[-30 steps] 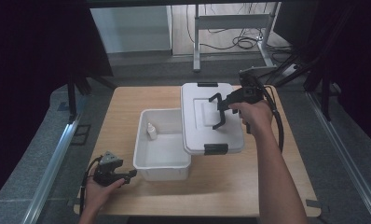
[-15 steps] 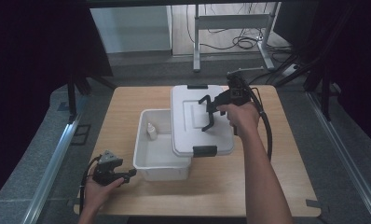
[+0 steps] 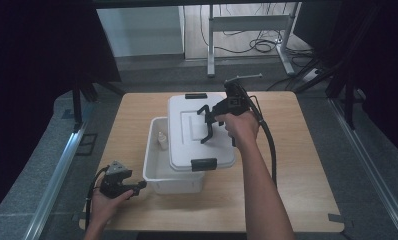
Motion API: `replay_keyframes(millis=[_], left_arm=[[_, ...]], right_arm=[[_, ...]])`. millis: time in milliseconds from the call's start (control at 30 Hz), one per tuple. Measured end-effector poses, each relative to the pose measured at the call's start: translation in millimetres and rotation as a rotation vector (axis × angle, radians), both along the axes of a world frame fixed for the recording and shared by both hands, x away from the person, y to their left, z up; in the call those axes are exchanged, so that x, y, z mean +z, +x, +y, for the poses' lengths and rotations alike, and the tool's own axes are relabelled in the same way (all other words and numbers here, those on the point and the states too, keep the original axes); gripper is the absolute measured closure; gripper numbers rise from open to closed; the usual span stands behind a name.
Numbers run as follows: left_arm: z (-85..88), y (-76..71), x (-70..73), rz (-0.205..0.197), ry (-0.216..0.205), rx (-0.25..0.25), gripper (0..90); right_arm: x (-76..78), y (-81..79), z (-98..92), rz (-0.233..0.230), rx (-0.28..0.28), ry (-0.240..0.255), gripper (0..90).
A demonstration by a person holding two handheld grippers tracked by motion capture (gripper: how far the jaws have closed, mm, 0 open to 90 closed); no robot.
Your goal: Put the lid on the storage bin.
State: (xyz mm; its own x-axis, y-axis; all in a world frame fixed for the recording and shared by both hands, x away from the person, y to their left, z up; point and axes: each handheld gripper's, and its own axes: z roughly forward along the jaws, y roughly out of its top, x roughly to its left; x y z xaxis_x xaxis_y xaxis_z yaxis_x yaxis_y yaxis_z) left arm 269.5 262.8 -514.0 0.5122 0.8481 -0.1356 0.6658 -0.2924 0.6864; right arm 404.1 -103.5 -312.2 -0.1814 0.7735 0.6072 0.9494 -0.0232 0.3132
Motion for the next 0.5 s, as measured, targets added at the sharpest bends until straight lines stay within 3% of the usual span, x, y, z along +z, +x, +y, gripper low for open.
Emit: replay_keyframes(millis=[400,500], left_arm=[[-1.3,1.8,-1.4,0.005,0.003,-0.007,24.1],[-1.9,1.5,-1.2,0.003,0.001,-0.010,24.2]], right_arm=[[-4.8,-2.5,18.8,0.025,0.004,0.046,84.7],[-6.7,-2.7,24.6,0.026,0.001,0.033,84.7]])
